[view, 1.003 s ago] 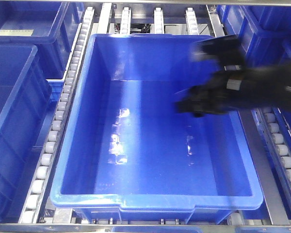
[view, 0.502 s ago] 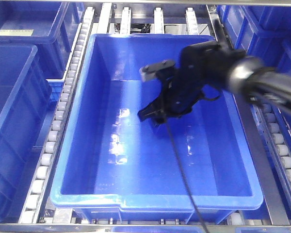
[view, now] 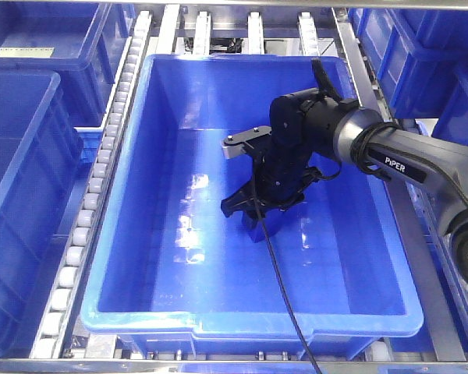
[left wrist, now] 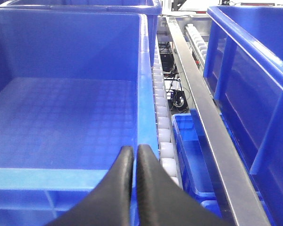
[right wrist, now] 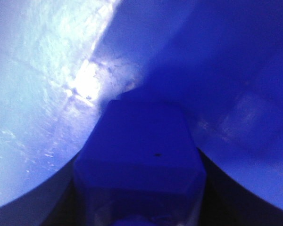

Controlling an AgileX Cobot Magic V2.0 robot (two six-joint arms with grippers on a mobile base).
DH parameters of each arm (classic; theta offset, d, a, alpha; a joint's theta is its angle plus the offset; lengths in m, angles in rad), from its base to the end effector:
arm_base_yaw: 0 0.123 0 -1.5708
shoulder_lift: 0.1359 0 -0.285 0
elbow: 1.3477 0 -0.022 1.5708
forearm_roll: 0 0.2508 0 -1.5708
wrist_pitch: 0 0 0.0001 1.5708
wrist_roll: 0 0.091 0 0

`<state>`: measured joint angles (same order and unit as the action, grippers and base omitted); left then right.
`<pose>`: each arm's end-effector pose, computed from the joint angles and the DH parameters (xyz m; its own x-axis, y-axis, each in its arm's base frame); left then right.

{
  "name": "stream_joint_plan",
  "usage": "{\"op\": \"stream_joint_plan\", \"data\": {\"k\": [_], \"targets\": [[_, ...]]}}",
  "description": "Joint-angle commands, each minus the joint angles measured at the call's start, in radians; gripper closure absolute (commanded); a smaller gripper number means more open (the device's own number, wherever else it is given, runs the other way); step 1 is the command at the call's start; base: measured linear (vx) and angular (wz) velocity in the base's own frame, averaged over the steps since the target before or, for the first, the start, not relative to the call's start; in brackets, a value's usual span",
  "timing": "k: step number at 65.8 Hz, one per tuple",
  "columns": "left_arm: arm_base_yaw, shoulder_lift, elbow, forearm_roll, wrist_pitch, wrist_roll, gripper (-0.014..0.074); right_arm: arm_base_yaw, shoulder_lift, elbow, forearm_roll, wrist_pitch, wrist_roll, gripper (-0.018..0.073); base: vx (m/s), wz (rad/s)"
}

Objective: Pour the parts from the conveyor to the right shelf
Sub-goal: 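Lower the right gripper with the part into the blue bin, then open the right gripper and withdraw it from the bin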

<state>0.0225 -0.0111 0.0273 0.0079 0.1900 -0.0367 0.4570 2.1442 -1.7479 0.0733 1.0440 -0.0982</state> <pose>0.0562 0.0014 0.1873 -0.1179 -0.0316 -0.9925 -0.0274 0.9992 -0.0286 0.4020 0.2041 0.1953 -0.8466 -0.4844 -0.2205 -0.5055 0.8615 0.0484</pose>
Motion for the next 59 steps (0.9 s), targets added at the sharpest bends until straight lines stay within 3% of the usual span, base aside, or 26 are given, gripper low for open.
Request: {"op": "stream_joint_plan", "data": {"k": [1, 16, 25, 43, 59], "targets": [[0.003, -0.014, -0.019, -0.008, -0.071, -0.008, 0.0603, -0.003, -0.059, -0.032, -0.008, -0.01, -0.007, 0.0412, 0.0, 0.0], [0.003, -0.014, -0.019, -0.008, -0.071, -0.008, 0.0603, -0.003, -0.059, -0.032, -0.007, -0.011, -0.007, 0.0071, 0.0, 0.0], [0.003, -0.014, -0.019, -0.008, -0.071, -0.008, 0.0603, -0.002, -0.075, -0.032, 0.001, -0.043, -0.007, -0.0036, 0.0, 0.0], [0.003, -0.014, -0.019, -0.008, -0.071, -0.008, 0.0603, 0.001, -0.206, 0.02, 0.004, -0.194, -0.005, -0.0003, 0.0, 0.0], [0.003, -0.014, -0.019, -0.008, -0.071, -0.008, 0.0603, 0.001, -0.442, 0.335, 0.036, -0.523, -0.005, 0.0095, 0.0, 0.0]]}}
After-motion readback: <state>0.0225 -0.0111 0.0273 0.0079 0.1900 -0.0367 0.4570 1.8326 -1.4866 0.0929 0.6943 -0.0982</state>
